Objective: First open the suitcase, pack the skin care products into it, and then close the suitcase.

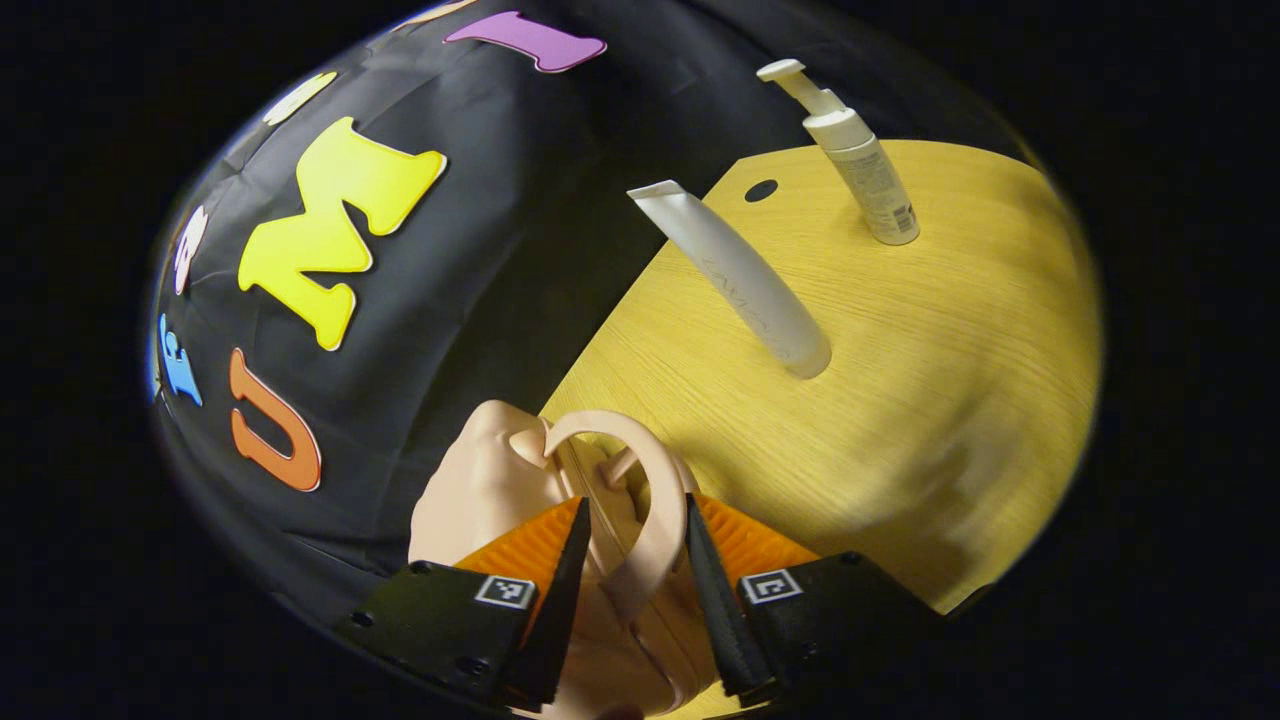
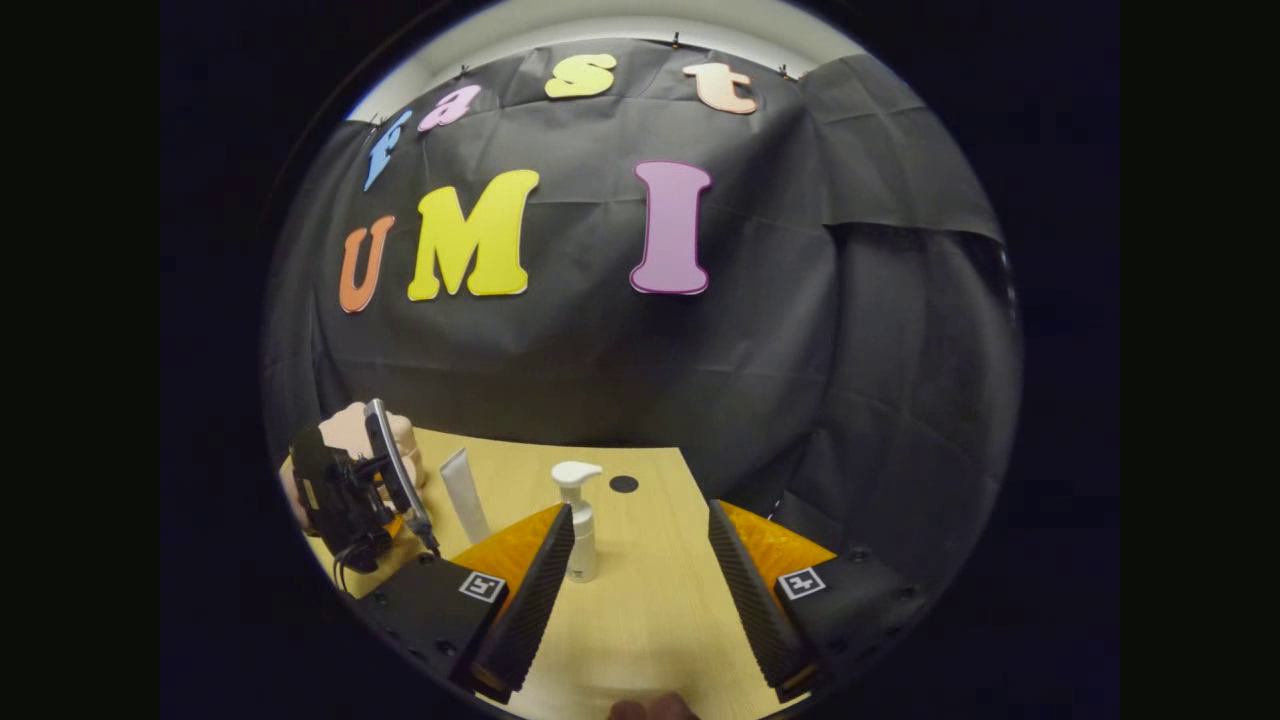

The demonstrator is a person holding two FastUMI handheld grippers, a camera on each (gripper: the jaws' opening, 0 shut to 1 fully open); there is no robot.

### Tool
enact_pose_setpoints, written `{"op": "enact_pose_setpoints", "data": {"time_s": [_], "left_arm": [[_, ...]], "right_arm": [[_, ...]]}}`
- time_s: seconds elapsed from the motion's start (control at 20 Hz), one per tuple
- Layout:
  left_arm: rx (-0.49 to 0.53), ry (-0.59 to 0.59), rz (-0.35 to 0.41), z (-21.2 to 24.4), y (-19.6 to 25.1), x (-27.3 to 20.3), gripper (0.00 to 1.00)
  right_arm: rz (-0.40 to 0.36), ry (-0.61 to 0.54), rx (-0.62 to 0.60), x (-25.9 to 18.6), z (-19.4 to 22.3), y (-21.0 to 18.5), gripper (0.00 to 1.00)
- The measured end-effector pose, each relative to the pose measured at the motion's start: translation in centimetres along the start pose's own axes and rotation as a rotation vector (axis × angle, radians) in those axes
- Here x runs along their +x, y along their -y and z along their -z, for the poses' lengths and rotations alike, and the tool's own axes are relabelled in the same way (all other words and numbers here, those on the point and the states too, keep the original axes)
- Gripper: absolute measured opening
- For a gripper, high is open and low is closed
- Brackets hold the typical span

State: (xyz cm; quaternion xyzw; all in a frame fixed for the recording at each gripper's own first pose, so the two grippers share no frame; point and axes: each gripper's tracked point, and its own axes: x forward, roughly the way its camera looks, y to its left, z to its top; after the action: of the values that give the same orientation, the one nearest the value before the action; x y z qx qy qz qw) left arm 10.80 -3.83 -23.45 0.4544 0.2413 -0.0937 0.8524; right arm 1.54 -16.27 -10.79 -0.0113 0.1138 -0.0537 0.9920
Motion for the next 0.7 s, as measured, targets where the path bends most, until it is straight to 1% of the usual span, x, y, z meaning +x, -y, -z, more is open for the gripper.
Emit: {"op": "enact_pose_setpoints", "data": {"time_s": [0.05, 0.1, 0.15, 0.2, 0.25, 0.3, 0.4, 0.45, 0.5, 0.6, 0.7], "left_arm": [[0.001, -0.011, 0.014, 0.1, 0.4, 0.1, 0.54], [0.005, -0.018, 0.021, 0.1, 0.4, 0.1, 0.42], [0.009, -0.019, 0.028, -0.1, 0.4, 0.0, 0.37], [0.01, -0.02, 0.026, -0.3, 0.3, -0.2, 0.36], [0.004, -0.004, 0.022, -0.8, 0.0, -0.5, 0.3], [-0.006, 0.016, 0.019, -1.3, -0.4, -1.0, 0.22], [-0.041, 0.049, -0.005, -1.9, -1.8, -2.4, 0.15], [-0.073, 0.059, -0.011, -2.1, -2.6, -3.2, 0.14], [-0.109, 0.084, -0.021, -2.2, -4.1, -4.1, 0.12], [-0.162, 0.143, -0.07, -3.0, -7.4, -6.4, 0.11], [-0.243, 0.188, -0.107, -2.7, -11.3, -7.7, 0.09]], "right_arm": [[0.0, 0.004, 0.0, -0.3, -0.2, -0.2, 0.8], [-0.001, 0.008, 0.001, -0.5, -0.2, -0.5, 0.8], [0.0, 0.014, 0.001, -0.7, -0.5, -0.8, 0.8], [0.002, 0.021, 0.004, -1.0, -0.6, -1.0, 0.8], [0.006, 0.027, 0.011, -1.1, -0.9, -1.1, 0.8], [0.011, 0.031, 0.017, -1.5, -1.0, -1.2, 0.8], [0.027, 0.038, 0.028, -1.9, -1.3, -1.5, 0.8], [0.035, 0.044, 0.035, -2.2, -1.7, -1.6, 0.8], [0.039, 0.05, 0.041, -2.4, -2.0, -2.0, 0.8], [0.038, 0.065, 0.039, -2.8, -3.0, -3.1, 0.8], [0.029, 0.088, 0.031, -3.3, -4.7, -4.5, 0.8]]}}
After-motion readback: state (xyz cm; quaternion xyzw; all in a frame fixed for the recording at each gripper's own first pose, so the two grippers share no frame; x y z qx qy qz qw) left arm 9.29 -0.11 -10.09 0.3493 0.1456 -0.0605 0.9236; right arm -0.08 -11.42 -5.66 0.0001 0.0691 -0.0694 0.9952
